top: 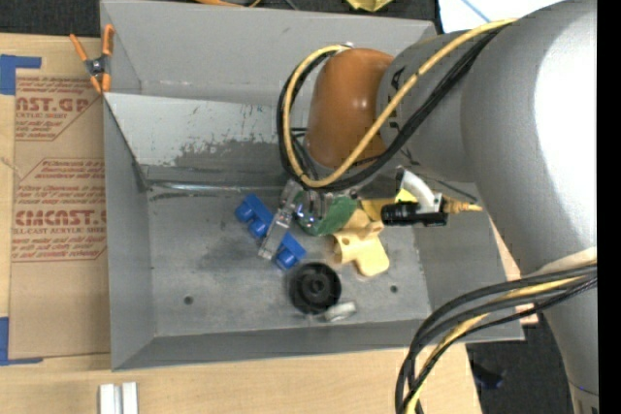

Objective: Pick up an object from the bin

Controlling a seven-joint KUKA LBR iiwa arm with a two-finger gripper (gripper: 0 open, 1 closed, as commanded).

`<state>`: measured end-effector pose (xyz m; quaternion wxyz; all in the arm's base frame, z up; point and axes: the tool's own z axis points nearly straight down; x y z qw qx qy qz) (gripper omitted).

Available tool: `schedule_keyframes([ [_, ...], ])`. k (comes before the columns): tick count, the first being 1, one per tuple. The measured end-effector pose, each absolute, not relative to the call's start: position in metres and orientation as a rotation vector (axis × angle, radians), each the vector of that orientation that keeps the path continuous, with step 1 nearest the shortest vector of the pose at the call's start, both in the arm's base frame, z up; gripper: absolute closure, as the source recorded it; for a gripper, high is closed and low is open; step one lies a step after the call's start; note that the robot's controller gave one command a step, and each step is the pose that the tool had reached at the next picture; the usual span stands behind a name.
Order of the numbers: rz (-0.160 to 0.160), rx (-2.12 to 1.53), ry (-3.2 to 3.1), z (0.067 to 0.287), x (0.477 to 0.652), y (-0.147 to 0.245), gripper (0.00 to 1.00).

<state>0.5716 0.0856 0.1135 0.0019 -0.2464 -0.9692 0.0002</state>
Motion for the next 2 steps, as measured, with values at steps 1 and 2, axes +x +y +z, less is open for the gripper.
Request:
schedule_keyframes([
  [1, -0.017, -0.844, -3.038, 0.0700, 0.5769, 0.0941, 0.00],
  [2, -0.009, -1.213, -2.904, 0.0700, 0.5796, 0.0924, 1.00],
])
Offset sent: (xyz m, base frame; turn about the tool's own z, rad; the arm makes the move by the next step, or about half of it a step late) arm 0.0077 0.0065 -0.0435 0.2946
